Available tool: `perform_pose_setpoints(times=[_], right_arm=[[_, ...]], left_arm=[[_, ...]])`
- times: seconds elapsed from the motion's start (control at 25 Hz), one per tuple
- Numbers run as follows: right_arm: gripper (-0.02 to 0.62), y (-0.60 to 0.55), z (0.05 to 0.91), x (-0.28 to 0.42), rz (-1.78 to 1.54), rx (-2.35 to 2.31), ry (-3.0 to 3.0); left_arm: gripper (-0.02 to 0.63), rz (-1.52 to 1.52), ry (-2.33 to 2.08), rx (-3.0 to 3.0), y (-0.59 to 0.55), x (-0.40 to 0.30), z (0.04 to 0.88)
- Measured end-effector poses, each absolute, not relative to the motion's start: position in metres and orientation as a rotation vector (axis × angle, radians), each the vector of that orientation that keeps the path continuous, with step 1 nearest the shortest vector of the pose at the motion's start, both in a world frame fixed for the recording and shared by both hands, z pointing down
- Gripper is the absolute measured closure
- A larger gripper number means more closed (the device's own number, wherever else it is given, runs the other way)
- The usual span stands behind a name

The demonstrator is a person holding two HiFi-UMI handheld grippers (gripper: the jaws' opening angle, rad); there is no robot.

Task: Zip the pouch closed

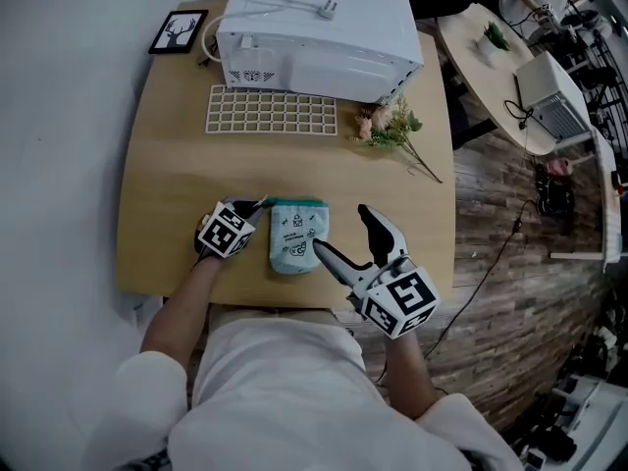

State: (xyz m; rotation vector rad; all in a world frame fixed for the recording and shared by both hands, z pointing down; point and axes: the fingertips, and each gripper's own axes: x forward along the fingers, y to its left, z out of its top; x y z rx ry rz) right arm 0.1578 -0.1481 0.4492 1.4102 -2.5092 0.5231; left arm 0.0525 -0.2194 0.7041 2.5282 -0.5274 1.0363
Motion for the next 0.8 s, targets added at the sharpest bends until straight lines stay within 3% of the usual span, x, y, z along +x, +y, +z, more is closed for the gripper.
perform_pose_setpoints(times=[0.16,0.28,0.8], right_arm=[[0.206,-0.152,0.455,0.157,0.516,1.329,-2.526],[0.260,-0.149,0.466,0.148,0.479,1.179,-2.519],[0.337,-0.171,0.451,0.127,0.235,1.003,-2.545]], left_arm=[[0.574,0.968,-0.566,2.579,-0.221,0.051,0.691],[0.575,0.881,-0.548,2.673,-0.219,0.053,0.666],[0.577,0.346,-0.279,2.898,-0.193,0.071,0.540]])
